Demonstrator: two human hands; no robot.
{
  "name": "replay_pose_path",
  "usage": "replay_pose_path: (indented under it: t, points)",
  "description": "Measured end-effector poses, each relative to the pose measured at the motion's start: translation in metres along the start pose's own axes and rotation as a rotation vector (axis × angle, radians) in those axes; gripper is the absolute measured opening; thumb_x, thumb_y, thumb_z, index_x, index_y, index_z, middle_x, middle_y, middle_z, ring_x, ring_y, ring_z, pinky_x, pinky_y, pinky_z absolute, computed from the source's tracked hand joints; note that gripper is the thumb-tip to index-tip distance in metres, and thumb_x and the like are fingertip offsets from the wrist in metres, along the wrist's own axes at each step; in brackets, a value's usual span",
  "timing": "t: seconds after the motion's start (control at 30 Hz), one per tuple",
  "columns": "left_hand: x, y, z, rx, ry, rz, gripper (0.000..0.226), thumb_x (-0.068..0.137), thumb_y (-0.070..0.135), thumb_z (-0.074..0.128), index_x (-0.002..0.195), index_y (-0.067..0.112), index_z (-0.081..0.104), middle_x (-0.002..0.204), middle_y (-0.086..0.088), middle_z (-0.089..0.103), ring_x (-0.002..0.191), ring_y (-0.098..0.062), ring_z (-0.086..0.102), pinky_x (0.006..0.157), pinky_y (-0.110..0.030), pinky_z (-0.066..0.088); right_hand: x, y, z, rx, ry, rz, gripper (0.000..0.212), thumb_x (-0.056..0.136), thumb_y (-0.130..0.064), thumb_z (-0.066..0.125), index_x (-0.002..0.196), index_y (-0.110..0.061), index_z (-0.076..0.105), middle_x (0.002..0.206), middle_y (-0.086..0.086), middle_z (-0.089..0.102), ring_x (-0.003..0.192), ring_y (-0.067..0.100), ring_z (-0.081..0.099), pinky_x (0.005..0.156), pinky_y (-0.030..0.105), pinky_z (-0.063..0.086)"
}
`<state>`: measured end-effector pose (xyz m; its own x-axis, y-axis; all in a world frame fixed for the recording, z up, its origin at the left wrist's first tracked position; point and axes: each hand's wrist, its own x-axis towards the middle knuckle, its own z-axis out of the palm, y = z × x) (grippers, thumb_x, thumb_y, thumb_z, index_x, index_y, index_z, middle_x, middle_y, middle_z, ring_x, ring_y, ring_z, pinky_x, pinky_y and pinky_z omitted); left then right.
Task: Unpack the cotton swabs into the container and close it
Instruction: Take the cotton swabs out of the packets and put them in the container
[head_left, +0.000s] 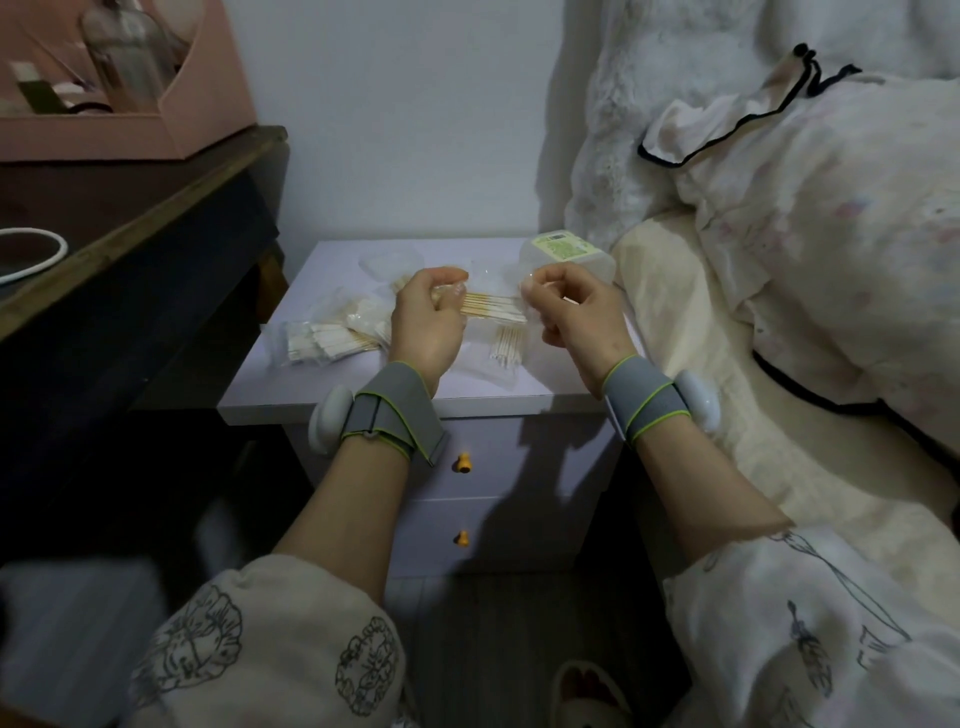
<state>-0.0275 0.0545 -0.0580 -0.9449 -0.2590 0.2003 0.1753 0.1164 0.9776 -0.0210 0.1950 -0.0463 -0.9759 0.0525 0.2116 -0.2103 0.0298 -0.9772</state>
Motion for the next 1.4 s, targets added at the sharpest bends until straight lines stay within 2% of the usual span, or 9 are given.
replay_pose_path:
  t: [0.13, 0.33, 0.53, 0.7, 0.9, 1.0, 1.13, 1.3, 1.4]
  points:
    - [0.000, 0.004, 0.001, -0.027, 0.015, -0.011, 0.025, 0.097, 0.007, 0.039, 0.088, 0.016, 0.060, 0.071, 0.000, 0.052, 0.054, -0.011, 0.045, 0.053, -0.020, 0.035, -0.003, 0.000, 0.001, -0.012, -0.018, 0.035, 0.016, 0.085, -0.014, 0.063, 0.070, -0.021, 0.065, 0.059, -0.003, 0.045, 0.047, 0.006, 0.035, 0.046, 0.016, 0.032]
    - [-0.001, 0.005, 0.003, -0.075, 0.054, -0.038, 0.032, 0.098, 0.006, 0.036, 0.079, 0.021, 0.058, 0.077, 0.001, 0.052, 0.053, -0.009, 0.045, 0.053, -0.020, 0.038, -0.006, -0.002, 0.005, 0.012, -0.064, 0.084, 0.020, 0.088, -0.014, 0.059, 0.068, -0.013, 0.059, 0.058, 0.005, 0.040, 0.052, 0.013, 0.034, 0.049, 0.023, 0.029]
    - [-0.001, 0.004, 0.004, -0.079, 0.090, -0.048, 0.029, 0.097, 0.005, 0.036, 0.087, 0.017, 0.060, 0.081, -0.003, 0.052, 0.053, -0.010, 0.046, 0.055, -0.021, 0.039, -0.005, -0.002, 0.003, -0.009, -0.103, 0.099, 0.017, 0.088, -0.013, 0.060, 0.071, -0.014, 0.059, 0.059, 0.004, 0.044, 0.050, 0.011, 0.038, 0.045, 0.016, 0.034]
    - [-0.004, 0.008, 0.004, -0.166, 0.060, -0.096, 0.029, 0.099, 0.002, 0.031, 0.096, 0.010, 0.059, 0.096, -0.012, 0.050, 0.054, -0.009, 0.043, 0.043, -0.011, 0.036, -0.003, 0.004, 0.003, 0.064, -0.106, 0.095, 0.018, 0.088, -0.016, 0.060, 0.071, -0.010, 0.061, 0.056, 0.004, 0.043, 0.044, 0.010, 0.038, 0.041, 0.015, 0.031]
    - [-0.005, 0.010, 0.003, -0.239, 0.072, -0.125, 0.029, 0.099, 0.001, 0.031, 0.096, 0.009, 0.059, 0.100, -0.014, 0.050, 0.054, -0.010, 0.041, 0.042, -0.010, 0.036, -0.001, 0.006, 0.003, 0.073, -0.136, 0.093, 0.020, 0.088, -0.017, 0.060, 0.070, -0.010, 0.060, 0.058, 0.004, 0.046, 0.045, 0.010, 0.040, 0.041, 0.015, 0.032]
    - [-0.005, 0.011, 0.002, -0.253, 0.075, -0.135, 0.027, 0.098, 0.001, 0.034, 0.096, 0.009, 0.060, 0.092, -0.012, 0.050, 0.054, -0.010, 0.041, 0.042, -0.011, 0.036, -0.001, 0.006, 0.002, 0.081, -0.137, 0.116, 0.016, 0.088, -0.016, 0.060, 0.075, -0.009, 0.062, 0.059, 0.006, 0.048, 0.046, 0.010, 0.042, 0.042, 0.014, 0.034]
    - [-0.004, 0.012, 0.003, -0.194, 0.062, -0.100, 0.023, 0.097, 0.001, 0.037, 0.098, 0.006, 0.060, 0.077, -0.005, 0.053, 0.054, -0.010, 0.044, 0.043, -0.013, 0.036, 0.001, 0.003, 0.000, 0.305, -0.113, 0.181, 0.010, 0.088, -0.004, 0.057, 0.079, -0.005, 0.060, 0.065, 0.007, 0.052, 0.047, 0.006, 0.057, 0.041, 0.012, 0.036]
    - [-0.003, 0.005, 0.004, -0.082, 0.021, -0.091, 0.023, 0.099, 0.005, 0.033, 0.099, 0.007, 0.056, 0.082, -0.005, 0.056, 0.052, -0.010, 0.053, 0.044, -0.015, 0.039, 0.002, 0.004, 0.000, 0.366, -0.114, 0.199, 0.014, 0.085, 0.007, 0.055, 0.090, -0.006, 0.058, 0.071, 0.006, 0.064, 0.057, 0.009, 0.066, 0.046, 0.014, 0.039]
    - [-0.004, 0.006, 0.003, -0.190, 0.008, -0.144, 0.023, 0.099, 0.002, 0.031, 0.096, 0.004, 0.054, 0.078, -0.007, 0.056, 0.044, -0.004, 0.054, 0.045, -0.015, 0.040, 0.004, 0.005, 0.001, 0.442, -0.109, 0.224, 0.022, 0.086, 0.008, 0.052, 0.105, 0.000, 0.059, 0.071, 0.004, 0.066, 0.060, 0.009, 0.066, 0.048, 0.014, 0.040]
